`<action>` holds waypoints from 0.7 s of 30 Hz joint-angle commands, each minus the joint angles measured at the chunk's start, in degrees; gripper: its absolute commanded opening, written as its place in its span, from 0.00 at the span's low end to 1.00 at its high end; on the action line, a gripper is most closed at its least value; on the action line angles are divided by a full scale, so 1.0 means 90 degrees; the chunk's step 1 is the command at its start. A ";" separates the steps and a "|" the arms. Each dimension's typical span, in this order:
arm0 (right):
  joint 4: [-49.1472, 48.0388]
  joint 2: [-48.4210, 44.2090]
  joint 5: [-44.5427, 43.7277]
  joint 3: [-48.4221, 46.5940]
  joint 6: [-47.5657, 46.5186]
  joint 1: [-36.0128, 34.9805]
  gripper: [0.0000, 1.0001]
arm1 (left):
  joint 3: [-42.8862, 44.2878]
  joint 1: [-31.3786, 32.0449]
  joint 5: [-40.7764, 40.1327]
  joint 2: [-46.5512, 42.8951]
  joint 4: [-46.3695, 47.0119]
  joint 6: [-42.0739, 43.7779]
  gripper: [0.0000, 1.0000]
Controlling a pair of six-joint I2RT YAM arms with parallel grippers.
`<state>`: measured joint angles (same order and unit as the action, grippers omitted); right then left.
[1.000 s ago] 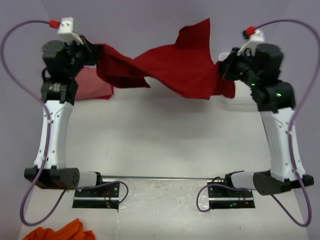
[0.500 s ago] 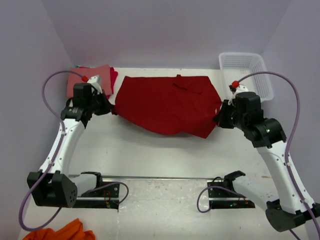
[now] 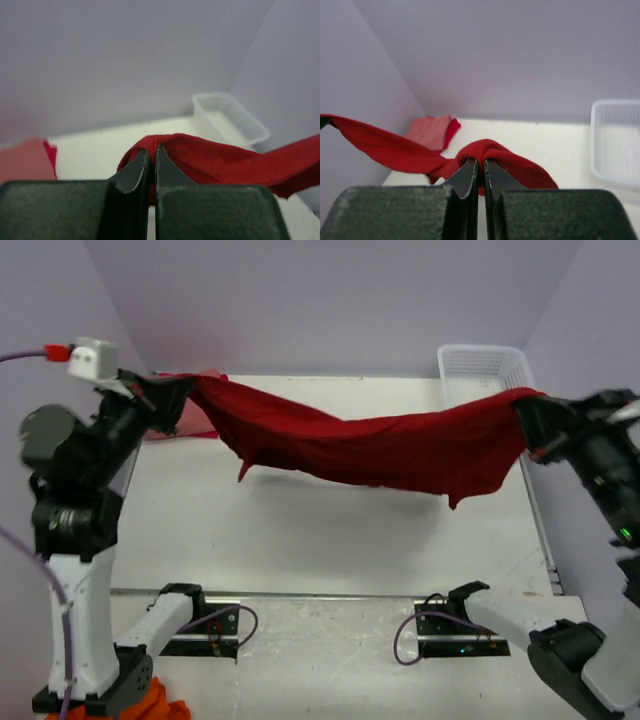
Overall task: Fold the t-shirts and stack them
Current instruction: Flatten out the tshirt
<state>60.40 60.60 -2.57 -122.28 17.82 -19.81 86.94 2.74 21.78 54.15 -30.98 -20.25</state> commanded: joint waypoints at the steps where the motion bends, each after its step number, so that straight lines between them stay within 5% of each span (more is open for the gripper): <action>1: -0.0138 -0.0327 0.0499 -0.1205 -0.0612 0.0014 0.00 | 0.1420 0.0076 0.0295 -0.0353 0.0523 0.0345 0.00; 7: -0.1319 -0.0104 0.1057 -0.0624 -0.0974 0.0014 0.00 | 0.1989 0.0076 -0.0261 0.0231 0.1275 0.0404 0.00; 12: -0.2266 0.1799 0.0715 -0.0875 -0.1599 0.0024 0.00 | 0.1922 0.0066 -0.0661 0.1891 0.1937 0.0648 0.00; 14: -0.2336 0.3150 0.0734 -0.1985 -0.1853 0.0208 0.00 | 0.2204 0.0028 -0.0692 0.2825 0.2231 0.0765 0.00; 17: -0.2782 0.4338 0.0842 -0.3540 -0.1902 0.0677 0.00 | 0.3170 -0.0050 -0.0575 0.4143 0.2368 0.1009 0.00; 21: -0.4239 0.4886 0.1067 -0.3025 -0.1843 0.1195 0.00 | 0.5345 -0.0304 -0.0379 0.5913 0.1989 0.1011 0.00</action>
<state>33.10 105.84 5.89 -148.40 3.31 -12.23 123.35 2.11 17.76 103.68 -12.43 -12.99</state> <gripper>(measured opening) 0.014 0.009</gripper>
